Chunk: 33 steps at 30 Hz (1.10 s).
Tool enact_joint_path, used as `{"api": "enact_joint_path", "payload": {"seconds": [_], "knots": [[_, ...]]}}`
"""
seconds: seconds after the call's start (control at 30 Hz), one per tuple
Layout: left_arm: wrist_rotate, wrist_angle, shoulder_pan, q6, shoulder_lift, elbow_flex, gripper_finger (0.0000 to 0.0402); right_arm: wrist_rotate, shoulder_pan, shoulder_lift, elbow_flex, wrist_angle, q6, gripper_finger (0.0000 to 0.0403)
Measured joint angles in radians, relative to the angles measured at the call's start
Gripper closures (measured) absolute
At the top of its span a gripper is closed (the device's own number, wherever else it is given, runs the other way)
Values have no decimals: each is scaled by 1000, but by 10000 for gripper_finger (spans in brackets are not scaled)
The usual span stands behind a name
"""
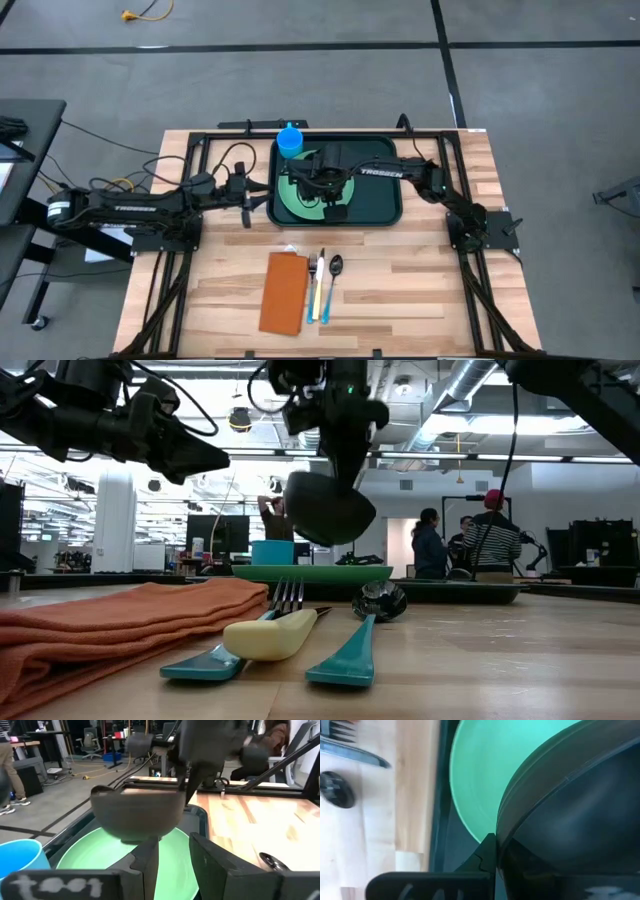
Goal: Set up tray
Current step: Stack the black bowl on top of the light green plate on the black serving tray
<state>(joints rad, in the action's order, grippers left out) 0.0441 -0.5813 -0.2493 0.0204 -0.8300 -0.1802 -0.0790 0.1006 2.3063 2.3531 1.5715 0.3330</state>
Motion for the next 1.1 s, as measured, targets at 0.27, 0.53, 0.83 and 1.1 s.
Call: {"api": "enact_joint_path", "payload": {"seconds": [0.27, 0.53, 0.83, 1.1], "knots": [[2, 17, 17, -3, 9, 0, 303, -63, -17, 6, -2, -10, -19, 403], [2, 11, 50, -4, 9, 0, 303, -69, -6, 39, -1, -65, -48, 403], [2, 7, 73, 0, 9, 0, 303, -82, -7, 129, -4, -15, -35, 402], [1, 6, 73, 12, 9, 0, 303, -85, -8, 148, -2, -25, -10, 400]]}}
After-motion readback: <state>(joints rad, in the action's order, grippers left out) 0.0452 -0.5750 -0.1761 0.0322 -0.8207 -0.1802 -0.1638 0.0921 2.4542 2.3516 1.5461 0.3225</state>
